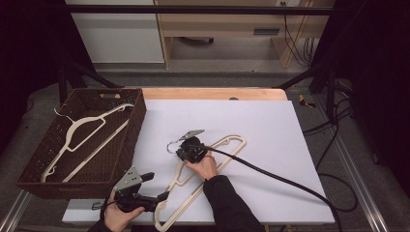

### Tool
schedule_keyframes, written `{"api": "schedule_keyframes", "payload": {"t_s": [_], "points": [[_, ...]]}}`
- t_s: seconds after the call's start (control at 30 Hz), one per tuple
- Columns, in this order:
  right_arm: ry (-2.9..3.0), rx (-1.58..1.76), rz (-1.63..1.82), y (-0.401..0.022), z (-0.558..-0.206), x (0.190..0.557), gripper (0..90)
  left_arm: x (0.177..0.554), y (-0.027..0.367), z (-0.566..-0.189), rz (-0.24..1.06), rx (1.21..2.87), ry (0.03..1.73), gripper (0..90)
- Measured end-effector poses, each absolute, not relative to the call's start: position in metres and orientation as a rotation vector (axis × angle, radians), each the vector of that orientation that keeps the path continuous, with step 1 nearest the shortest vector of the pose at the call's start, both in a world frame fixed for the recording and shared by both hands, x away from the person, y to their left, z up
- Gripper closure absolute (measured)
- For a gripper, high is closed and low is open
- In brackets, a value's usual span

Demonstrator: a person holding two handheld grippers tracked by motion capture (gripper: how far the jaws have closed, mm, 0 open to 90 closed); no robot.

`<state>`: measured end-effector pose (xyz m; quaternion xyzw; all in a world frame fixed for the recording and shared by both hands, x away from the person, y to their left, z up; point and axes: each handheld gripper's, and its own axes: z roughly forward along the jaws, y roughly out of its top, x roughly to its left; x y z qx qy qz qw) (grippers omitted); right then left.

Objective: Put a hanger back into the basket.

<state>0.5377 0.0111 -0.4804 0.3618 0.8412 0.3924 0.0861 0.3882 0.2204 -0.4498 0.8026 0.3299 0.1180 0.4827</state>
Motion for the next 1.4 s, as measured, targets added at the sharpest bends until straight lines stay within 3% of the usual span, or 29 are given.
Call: {"api": "schedule_keyframes", "payload": {"t_s": [0.77, 1.4], "points": [[2.469, 1.002, 1.202, 0.006, -0.462, 0.531, 89.2, 0.402, 0.202, -0.445, 0.272, 1.985, 0.808, 13.5], [2.449, 0.948, 1.254, 0.0, -0.442, 0.521, 89.3, 0.459, 0.176, -0.456, 0.223, 2.02, 0.913, 31.7]]}}
